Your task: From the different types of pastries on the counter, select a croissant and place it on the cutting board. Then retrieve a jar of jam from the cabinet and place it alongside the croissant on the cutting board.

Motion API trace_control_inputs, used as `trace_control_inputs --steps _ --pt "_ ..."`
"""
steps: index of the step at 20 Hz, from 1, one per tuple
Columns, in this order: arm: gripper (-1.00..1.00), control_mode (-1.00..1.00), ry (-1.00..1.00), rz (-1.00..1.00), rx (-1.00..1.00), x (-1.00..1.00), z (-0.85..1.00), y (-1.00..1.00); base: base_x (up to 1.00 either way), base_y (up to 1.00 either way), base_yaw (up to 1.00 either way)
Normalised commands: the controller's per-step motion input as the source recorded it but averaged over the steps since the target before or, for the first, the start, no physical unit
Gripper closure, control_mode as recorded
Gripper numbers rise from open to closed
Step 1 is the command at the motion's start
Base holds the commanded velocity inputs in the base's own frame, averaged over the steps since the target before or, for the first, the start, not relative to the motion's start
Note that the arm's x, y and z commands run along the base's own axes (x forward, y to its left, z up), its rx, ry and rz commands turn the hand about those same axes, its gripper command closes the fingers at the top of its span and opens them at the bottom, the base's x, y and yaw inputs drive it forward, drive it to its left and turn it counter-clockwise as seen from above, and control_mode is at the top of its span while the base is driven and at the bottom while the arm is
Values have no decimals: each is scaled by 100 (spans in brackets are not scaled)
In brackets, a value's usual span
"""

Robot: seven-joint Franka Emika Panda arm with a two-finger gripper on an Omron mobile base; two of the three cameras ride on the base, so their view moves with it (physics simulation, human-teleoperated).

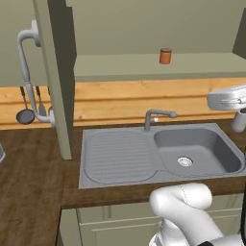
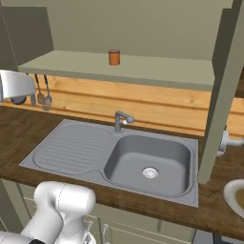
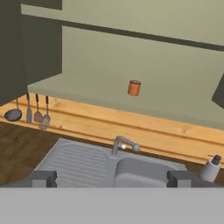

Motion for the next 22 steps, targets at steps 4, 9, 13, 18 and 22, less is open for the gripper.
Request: trace_control_inputs --steps 4,9,13,18,22 --pt "-100 -100 -5 0 0 24 13 -1 0 0 0" --pt "-100 -100 -14 0 0 38 18 -9 0 0 0" --pt "-100 -100 -5 0 0 10 0 -2 0 0 0" --pt "-100 -100 0 -6 1 13 0 -15 0 0 0" --pt "-100 -100 0 -15 5 33 0 -25 0 0 0"
